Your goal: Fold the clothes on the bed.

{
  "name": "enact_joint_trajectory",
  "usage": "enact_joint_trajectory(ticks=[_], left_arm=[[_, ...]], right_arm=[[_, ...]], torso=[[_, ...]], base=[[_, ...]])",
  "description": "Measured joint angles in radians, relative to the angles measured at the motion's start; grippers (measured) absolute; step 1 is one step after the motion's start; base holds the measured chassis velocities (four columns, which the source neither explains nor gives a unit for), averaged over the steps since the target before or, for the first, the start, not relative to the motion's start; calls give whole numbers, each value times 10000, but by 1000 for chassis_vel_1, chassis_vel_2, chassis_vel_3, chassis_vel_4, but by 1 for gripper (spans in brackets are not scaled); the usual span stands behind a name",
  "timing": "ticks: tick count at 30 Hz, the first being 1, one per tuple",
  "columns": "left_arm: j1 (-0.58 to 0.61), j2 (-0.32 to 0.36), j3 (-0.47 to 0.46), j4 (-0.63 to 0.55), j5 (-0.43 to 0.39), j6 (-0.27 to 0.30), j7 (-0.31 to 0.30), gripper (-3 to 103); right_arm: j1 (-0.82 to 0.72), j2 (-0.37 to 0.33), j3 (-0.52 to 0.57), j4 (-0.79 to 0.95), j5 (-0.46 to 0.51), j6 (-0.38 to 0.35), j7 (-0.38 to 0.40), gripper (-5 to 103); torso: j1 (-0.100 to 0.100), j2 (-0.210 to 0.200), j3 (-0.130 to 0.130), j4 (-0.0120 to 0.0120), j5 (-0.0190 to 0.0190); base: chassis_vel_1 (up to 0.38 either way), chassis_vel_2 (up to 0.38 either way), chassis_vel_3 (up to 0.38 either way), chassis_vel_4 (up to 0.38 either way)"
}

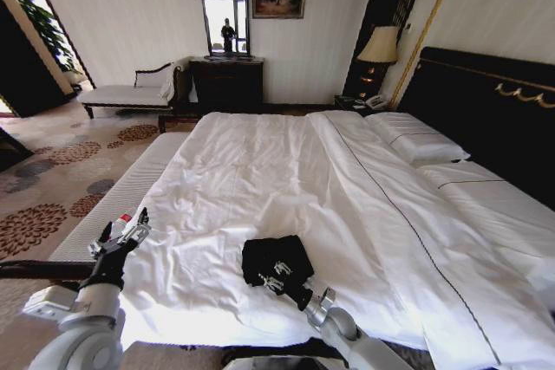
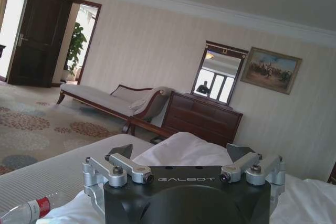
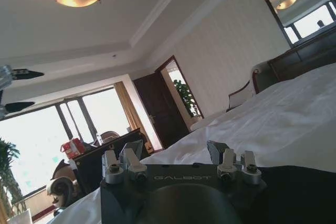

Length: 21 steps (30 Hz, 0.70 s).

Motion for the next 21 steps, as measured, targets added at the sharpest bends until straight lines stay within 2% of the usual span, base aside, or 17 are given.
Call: enact_joint_trajectory(ticks=[1, 2, 5, 9, 15, 21], left_arm=[[16, 4, -17, 0, 0, -2, -6, 100], [16, 4, -17, 0, 0, -2, -6, 100], [66, 49, -164, -14, -46, -4, -14, 100], [98, 65, -340, -15, -139, -7, -31, 100], [127, -3, -396, 39, -152, -29, -45, 100], [266, -86, -400, 37, -92, -57, -51, 100]], right_arm=[[226, 140, -125, -149, 211, -141, 256, 77], [226, 140, -125, -149, 211, -141, 256, 77], [960, 554, -627, -582, 938, -779, 909, 87], [1350, 753, -1127, -749, 1142, -1302, 1248, 99], [1673, 995, -1933, -1142, 1115, -1698, 1403, 100], [2338, 1552, -2792, -1932, 878, -1703, 1379, 100]], torso=[[0, 0, 0, 1, -2], [0, 0, 0, 1, -2], [1, 0, 0, 0, -1], [0, 0, 1, -2, -2], [0, 0, 0, -6, -4], [0, -1, 0, -1, -3]], base=[[0, 0, 0, 0], [0, 0, 0, 0], [0, 0, 0, 0], [0, 0, 0, 0], [0, 0, 0, 0], [0, 0, 0, 0]])
